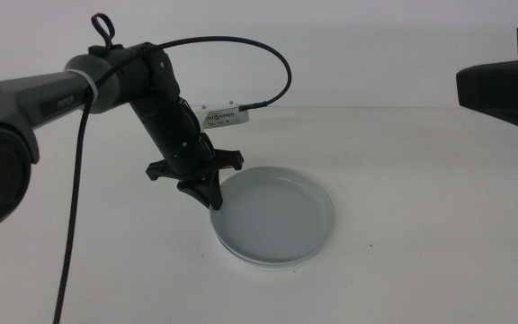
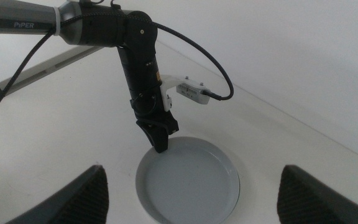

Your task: Stack the three bowls on top of each other.

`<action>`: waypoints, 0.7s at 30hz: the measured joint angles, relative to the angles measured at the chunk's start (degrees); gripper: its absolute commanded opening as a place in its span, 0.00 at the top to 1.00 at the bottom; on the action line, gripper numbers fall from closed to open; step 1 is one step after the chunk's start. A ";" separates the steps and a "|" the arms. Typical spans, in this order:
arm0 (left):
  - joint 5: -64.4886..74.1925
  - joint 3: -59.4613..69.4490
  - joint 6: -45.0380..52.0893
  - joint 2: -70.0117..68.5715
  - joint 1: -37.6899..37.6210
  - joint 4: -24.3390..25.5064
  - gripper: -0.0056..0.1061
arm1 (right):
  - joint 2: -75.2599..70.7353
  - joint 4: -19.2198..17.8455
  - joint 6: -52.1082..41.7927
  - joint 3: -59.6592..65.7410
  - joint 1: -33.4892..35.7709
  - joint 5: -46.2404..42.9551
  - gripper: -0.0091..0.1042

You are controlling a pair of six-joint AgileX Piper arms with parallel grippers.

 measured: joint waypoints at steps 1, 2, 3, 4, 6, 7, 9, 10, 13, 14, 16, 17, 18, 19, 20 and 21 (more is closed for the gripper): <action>0.00 0.00 0.58 0.00 0.00 -0.64 0.88 | 0.00 0.00 0.00 0.00 0.00 0.00 0.10; 0.00 0.00 1.34 0.00 0.00 -1.52 0.85 | 0.00 0.00 0.00 0.00 0.00 0.00 0.10; 0.00 0.00 2.08 0.00 0.00 -2.42 0.81 | 0.00 0.00 0.00 0.00 0.00 0.00 0.10; 0.00 0.00 2.90 0.00 0.13 -3.73 0.76 | 0.00 0.00 0.00 0.00 0.00 0.00 0.10; 0.20 -0.48 3.68 -0.13 0.38 -5.51 0.64 | 0.00 0.00 0.00 0.00 0.00 0.00 0.10; 0.10 -0.47 3.96 -0.42 0.48 -5.97 0.57 | 0.00 0.00 0.00 0.00 0.00 0.00 0.10; -0.03 -0.47 4.30 -1.31 0.81 -5.76 0.41 | 0.00 0.00 0.00 0.00 0.00 0.00 0.10; -0.03 -0.47 4.30 -1.98 1.03 -4.96 0.32 | 0.00 0.00 0.00 0.00 0.00 0.00 0.10; -0.03 -0.47 3.94 -4.62 1.28 -1.68 0.11 | 0.00 0.00 0.00 0.00 0.00 0.00 0.10; -0.03 -0.47 3.86 -5.85 1.38 -0.78 0.11 | 0.00 0.00 0.00 0.00 0.00 0.00 0.10; -0.03 -0.47 4.73 -7.85 1.53 -0.04 0.11 | 0.00 0.00 0.00 0.00 0.00 0.00 0.10; -0.03 -0.47 5.37 -9.32 1.88 -0.04 0.11 | 0.00 0.00 0.00 0.00 0.00 0.00 0.10; -0.03 -0.47 5.72 -10.76 2.02 0.12 0.11 | 0.00 0.00 0.00 0.00 0.00 0.00 0.10; -0.03 -0.47 6.19 -13.37 2.47 0.33 0.11 | 0.00 0.00 0.00 0.00 0.00 0.00 0.10; -0.03 -0.47 6.54 -15.49 2.59 0.93 0.11 | 0.00 0.00 0.00 0.00 0.00 0.00 0.10; -0.14 -0.47 6.67 -17.89 2.88 1.45 0.11 | 0.00 0.00 0.00 0.00 0.00 0.00 0.10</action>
